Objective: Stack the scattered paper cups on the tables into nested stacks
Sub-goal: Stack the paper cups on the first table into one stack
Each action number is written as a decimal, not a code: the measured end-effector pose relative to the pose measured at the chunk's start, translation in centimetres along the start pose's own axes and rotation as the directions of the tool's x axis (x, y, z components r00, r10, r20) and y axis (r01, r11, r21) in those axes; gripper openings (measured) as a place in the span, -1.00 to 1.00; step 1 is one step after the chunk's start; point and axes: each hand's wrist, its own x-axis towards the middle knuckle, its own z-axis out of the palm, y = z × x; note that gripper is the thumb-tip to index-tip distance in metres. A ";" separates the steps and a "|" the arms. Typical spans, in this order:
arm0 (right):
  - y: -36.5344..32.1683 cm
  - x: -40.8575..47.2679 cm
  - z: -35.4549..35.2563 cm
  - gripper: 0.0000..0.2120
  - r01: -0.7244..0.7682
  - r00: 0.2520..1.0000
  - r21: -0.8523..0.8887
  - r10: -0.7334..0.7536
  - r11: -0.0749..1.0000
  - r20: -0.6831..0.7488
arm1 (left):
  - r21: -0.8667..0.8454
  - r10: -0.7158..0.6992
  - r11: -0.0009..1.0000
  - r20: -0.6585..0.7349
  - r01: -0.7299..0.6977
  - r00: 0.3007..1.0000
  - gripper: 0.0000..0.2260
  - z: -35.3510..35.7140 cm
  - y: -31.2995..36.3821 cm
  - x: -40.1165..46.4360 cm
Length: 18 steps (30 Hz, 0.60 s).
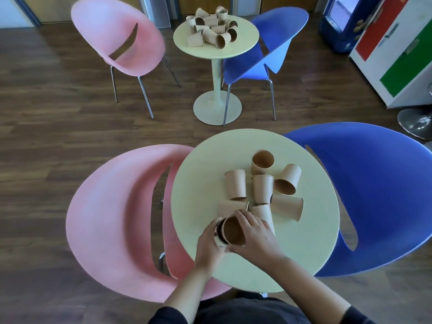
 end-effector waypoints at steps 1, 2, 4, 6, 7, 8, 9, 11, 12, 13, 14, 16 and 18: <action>0.2 0.2 0.3 -0.13 -0.003 1.000 0.004 0.002 1.000 0.010 | -0.013 -0.011 1.000 -0.003 0.011 1.000 -0.32 0.1 -0.1 0.0; 0.4 0.4 0.5 -0.13 -0.004 1.000 0.006 0.004 1.000 0.019 | -0.025 -0.025 0.999 -0.006 0.025 1.000 -0.32 0.1 -0.2 0.0; 0.8 0.7 1.0 -0.13 0.004 1.000 0.008 -0.004 1.000 0.030 | -0.044 -0.046 0.998 -0.009 0.046 0.999 -0.37 0.2 -0.3 0.0; 1.2 1.2 1.5 -0.12 0.025 0.999 0.002 -0.025 1.000 0.044 | -0.051 -0.045 0.998 -0.003 0.045 0.999 -0.41 0.2 -0.2 0.0; 1.3 1.4 1.9 -0.12 0.040 0.998 -0.013 -0.039 0.999 0.057 | -0.048 -0.035 0.998 -0.005 0.035 0.999 -0.41 0.2 -0.3 0.1; 1.5 1.7 2.3 -0.12 0.051 0.996 -0.031 -0.048 0.998 0.075 | -0.043 -0.030 0.999 -0.006 0.030 1.000 -0.42 0.3 -0.4 0.1; 1.7 1.8 2.7 -0.13 0.049 0.995 -0.038 -0.045 0.998 0.094 | -0.047 -0.031 0.998 -0.007 0.030 0.999 -0.43 0.4 -0.4 0.1; 2.2 2.0 3.5 -0.18 0.023 0.992 -0.041 -0.018 0.999 0.124 | -0.047 -0.034 0.998 -0.003 0.034 0.999 -0.42 0.4 -0.5 0.0; 2.4 2.1 3.8 -0.21 0.023 0.992 -0.060 -0.015 0.998 0.126 | -0.033 -0.027 0.999 -0.002 0.027 1.000 -0.38 0.4 -0.6 0.0; 2.6 2.1 4.1 -0.24 0.030 0.993 -0.089 -0.019 0.996 0.120 | -0.025 -0.020 0.999 0.002 0.020 1.000 -0.34 0.4 -0.6 0.1; 2.8 2.2 4.3 -0.25 0.039 0.994 -0.116 -0.026 0.992 0.110 | -0.018 -0.019 1.000 0.007 0.019 1.000 -0.31 0.4 -0.7 0.1; 3.1 2.4 4.6 -0.26 0.054 0.995 -0.153 -0.040 0.987 0.088 | -0.017 -0.019 1.000 0.012 0.020 1.000 -0.29 0.4 -0.6 0.2; 3.3 2.6 4.8 -0.26 0.059 0.996 -0.157 -0.048 0.986 0.078 | -0.011 -0.018 1.000 0.018 0.018 1.000 -0.29 0.4 -0.7 0.3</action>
